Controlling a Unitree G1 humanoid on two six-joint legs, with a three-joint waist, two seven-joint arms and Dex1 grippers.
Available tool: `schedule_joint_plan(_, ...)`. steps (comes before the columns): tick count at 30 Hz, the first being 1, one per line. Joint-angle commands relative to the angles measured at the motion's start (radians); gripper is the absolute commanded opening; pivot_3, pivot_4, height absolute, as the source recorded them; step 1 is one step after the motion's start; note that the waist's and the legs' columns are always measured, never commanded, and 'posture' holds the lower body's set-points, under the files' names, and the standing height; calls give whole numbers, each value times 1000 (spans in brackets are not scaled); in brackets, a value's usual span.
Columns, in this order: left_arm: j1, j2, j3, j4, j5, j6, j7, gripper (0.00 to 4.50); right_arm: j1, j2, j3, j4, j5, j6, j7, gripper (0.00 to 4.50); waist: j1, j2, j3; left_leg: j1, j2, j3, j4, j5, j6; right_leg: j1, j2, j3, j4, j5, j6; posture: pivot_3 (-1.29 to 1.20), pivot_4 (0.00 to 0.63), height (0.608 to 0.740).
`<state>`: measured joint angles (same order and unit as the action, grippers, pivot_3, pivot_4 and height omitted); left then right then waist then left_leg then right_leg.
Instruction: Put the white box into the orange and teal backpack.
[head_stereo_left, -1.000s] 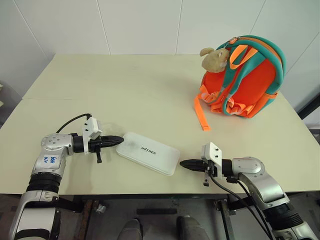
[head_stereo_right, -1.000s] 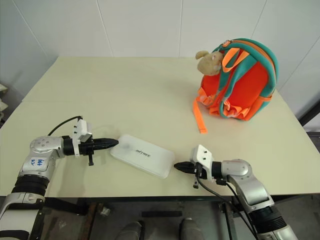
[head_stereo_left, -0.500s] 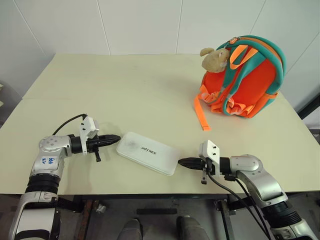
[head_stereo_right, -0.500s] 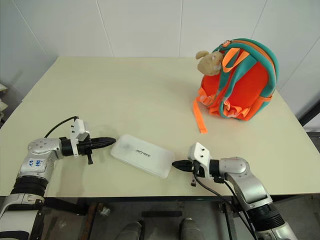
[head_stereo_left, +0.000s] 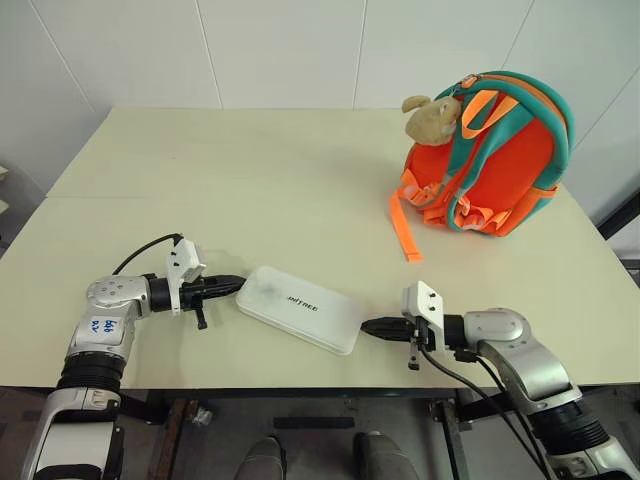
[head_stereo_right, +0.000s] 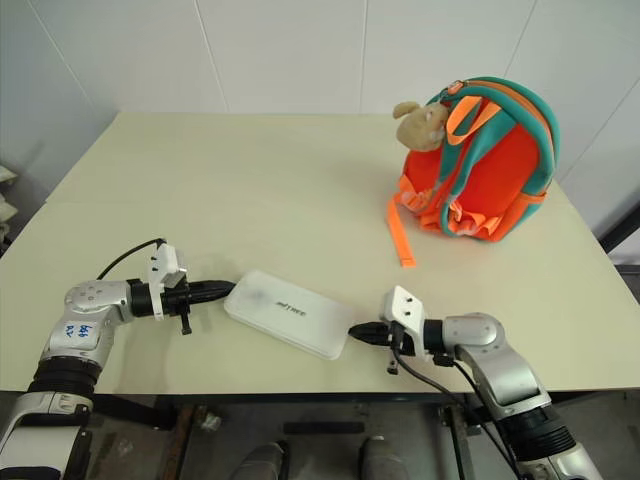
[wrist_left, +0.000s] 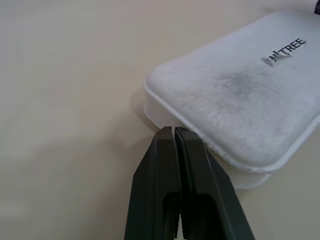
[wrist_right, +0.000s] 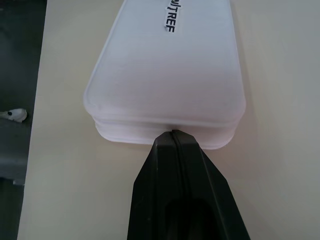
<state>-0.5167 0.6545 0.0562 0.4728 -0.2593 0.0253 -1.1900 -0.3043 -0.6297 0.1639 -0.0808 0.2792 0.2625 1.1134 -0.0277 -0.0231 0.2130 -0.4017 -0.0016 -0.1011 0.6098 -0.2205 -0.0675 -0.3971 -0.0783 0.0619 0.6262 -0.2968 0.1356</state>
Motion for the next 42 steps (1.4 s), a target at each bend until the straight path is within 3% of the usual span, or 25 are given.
schedule_joint_plan(1,44,-37,-39,-111,-31,28,-32,98,-24,-48,-54,32,18,-33,43,0,2,0,0,0,0,0,0,0,0,1,0,0,0,0,0,0,150,740)
schedule_joint_plan(10,120,-77,-59,-267,-41,107,6,98,-52,-118,-112,148,-7,-97,83,0,0,0,0,0,0,0,1,0,0,1,0,0,-1,0,0,0,150,740)
schedule_joint_plan(30,120,-124,-87,-323,-34,155,45,98,-100,-148,-157,378,-41,-202,89,0,0,0,0,0,0,0,1,0,0,2,0,0,-1,0,1,0,150,740)
schedule_joint_plan(33,114,-111,-63,-301,-28,157,73,709,-128,-157,-174,432,-56,-230,80,625,0,0,0,0,0,0,2,0,0,2,0,0,-1,0,1,0,150,740)
schedule_joint_plan(42,102,-21,-12,-270,-88,241,18,3498,-269,-259,-175,561,-77,-94,110,3634,-3,1,0,0,0,0,0,0,0,1,0,0,-2,0,0,0,150,740)
